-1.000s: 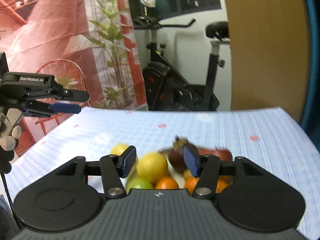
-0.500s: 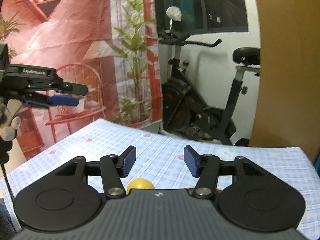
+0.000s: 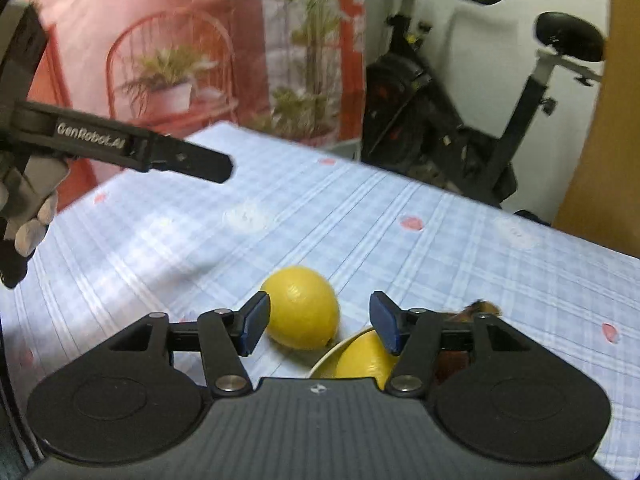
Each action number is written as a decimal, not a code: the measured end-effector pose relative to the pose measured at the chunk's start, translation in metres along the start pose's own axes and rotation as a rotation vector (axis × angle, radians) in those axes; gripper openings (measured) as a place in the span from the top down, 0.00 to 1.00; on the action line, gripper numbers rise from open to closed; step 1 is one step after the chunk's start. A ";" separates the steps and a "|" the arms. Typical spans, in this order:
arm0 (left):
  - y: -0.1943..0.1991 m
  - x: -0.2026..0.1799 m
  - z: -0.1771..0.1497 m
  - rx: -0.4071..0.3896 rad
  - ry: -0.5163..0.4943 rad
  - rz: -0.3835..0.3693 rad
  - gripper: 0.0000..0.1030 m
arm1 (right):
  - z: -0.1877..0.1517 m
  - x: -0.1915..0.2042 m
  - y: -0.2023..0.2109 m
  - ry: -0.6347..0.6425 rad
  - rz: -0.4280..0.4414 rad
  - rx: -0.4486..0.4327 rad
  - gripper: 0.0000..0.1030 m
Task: Organize fruits
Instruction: 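Swing the left tool to the lemon on the table and grasp it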
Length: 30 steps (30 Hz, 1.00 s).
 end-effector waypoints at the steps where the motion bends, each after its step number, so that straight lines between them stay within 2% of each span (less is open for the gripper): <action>1: -0.002 0.000 -0.002 0.008 -0.009 -0.012 0.26 | 0.001 0.002 -0.004 0.011 -0.001 0.010 0.42; 8: -0.026 -0.007 -0.015 0.076 -0.032 -0.150 0.27 | 0.004 0.008 -0.024 0.033 0.008 0.056 0.41; 12: -0.034 -0.020 -0.027 0.100 -0.052 -0.203 0.27 | 0.005 0.010 -0.029 0.048 -0.009 0.060 0.41; 19: -0.043 -0.027 -0.030 0.120 -0.053 -0.194 0.37 | 0.009 0.011 -0.035 0.042 -0.003 0.057 0.40; 20: -0.043 -0.026 -0.031 0.122 -0.056 -0.186 0.44 | 0.009 0.011 -0.035 0.039 -0.002 0.055 0.40; 24: -0.044 -0.016 -0.032 0.119 -0.029 -0.220 0.45 | 0.009 0.011 -0.036 0.037 0.003 0.053 0.40; 30: -0.039 -0.002 -0.032 0.099 0.019 -0.230 0.45 | 0.010 0.011 -0.039 0.020 0.012 0.053 0.40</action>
Point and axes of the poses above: each gripper's, at about its wrist camera, not at the fingertips, and y roughly against the way its jaws point, x to its left, z to its top, the point moved 1 cm from there along -y, roughly the way its jaws point, and after that the axes turned 12 degrees about x, right-handed, at the moved point
